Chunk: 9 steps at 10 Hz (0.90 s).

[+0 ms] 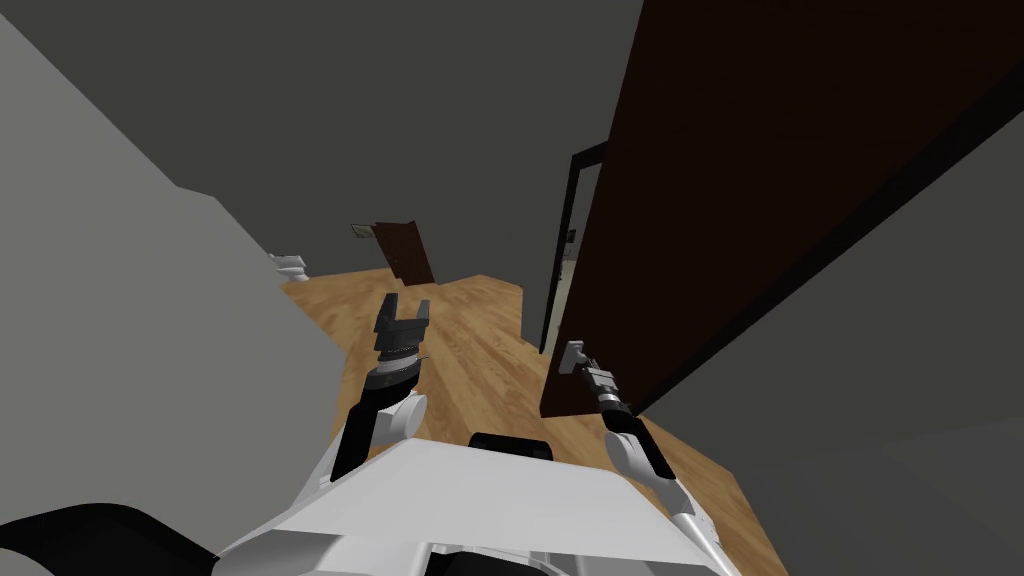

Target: Pull the door open

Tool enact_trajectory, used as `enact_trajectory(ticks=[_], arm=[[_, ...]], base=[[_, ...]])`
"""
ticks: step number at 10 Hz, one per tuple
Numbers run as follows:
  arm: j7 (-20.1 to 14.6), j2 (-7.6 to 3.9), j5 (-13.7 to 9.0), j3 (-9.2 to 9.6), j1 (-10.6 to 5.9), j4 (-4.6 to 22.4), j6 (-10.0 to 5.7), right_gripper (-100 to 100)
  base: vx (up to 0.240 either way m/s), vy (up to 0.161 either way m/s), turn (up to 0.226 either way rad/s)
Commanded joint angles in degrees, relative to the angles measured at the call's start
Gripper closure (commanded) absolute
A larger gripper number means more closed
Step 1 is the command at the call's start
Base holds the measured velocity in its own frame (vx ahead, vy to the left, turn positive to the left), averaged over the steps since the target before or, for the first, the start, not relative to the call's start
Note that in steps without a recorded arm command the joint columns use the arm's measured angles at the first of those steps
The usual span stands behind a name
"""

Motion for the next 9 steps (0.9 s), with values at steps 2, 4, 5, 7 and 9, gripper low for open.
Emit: enact_trajectory(ticks=[2, 4, 5, 7, 9], arm=[[0.11, 0.19, 0.16, 0.42, -0.06, -0.27, -0.01, 100], [0.11, 0.19, 0.16, 0.42, -0.06, -0.27, -0.01, 100], [0.11, 0.19, 0.16, 0.42, -0.06, -0.27, -0.01, 100], [-0.61, -1.03, 0.75, 2.24, 1.20, -1.67, -0.96, -100], [-1.12, -1.83, 1.21, 3.69, 2.08, -2.78, -1.64, -100]], base=[[-0.007, -0.018, 0.017], [-0.007, -0.007, 0.002], [-0.005, -0.001, 0.001], [-0.050, -0.019, 0.044], [-0.135, -0.084, 0.069]])
